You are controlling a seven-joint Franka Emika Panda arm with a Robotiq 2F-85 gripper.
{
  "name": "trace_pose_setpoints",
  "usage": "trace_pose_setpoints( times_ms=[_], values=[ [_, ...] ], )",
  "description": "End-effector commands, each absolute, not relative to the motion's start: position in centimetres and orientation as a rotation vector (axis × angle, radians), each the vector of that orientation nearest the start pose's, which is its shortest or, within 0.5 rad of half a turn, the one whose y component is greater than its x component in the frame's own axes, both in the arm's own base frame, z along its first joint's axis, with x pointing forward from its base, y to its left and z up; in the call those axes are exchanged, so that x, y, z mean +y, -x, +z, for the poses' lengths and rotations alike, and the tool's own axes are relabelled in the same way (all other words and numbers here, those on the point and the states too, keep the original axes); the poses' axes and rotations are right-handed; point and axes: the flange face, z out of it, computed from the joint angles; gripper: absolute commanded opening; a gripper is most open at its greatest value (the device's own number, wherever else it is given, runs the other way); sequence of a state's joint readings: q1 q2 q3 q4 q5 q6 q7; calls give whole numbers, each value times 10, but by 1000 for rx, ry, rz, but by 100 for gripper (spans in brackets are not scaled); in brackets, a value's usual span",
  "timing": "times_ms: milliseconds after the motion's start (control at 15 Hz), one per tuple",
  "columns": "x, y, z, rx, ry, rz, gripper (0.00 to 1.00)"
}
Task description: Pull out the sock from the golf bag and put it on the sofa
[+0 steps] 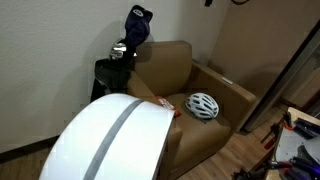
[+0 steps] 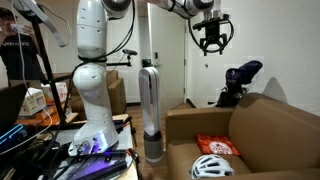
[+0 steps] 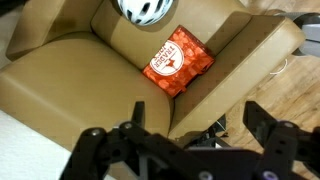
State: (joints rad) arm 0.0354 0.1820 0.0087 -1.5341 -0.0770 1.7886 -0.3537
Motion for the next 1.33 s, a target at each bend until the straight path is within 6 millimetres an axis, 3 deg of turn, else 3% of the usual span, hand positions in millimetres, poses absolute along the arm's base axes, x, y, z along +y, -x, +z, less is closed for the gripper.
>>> trace_pose_setpoints(
  times_ms=[0, 133, 333, 600, 867, 1000, 1067, 1267],
  values=[
    [21, -630, 551, -660, 3155, -87, 100],
    [20, -633, 550, -662, 3155, -87, 100],
    [40, -662, 539, -722, 3097, -286, 100],
    [79, -706, 509, -758, 3008, -496, 100],
    [101, -744, 472, -756, 3005, -518, 100],
    [99, -746, 466, -788, 2991, -458, 100],
    [101, -737, 464, -774, 3011, -472, 100],
    [101, -745, 459, -770, 3010, -468, 100]
  ],
)
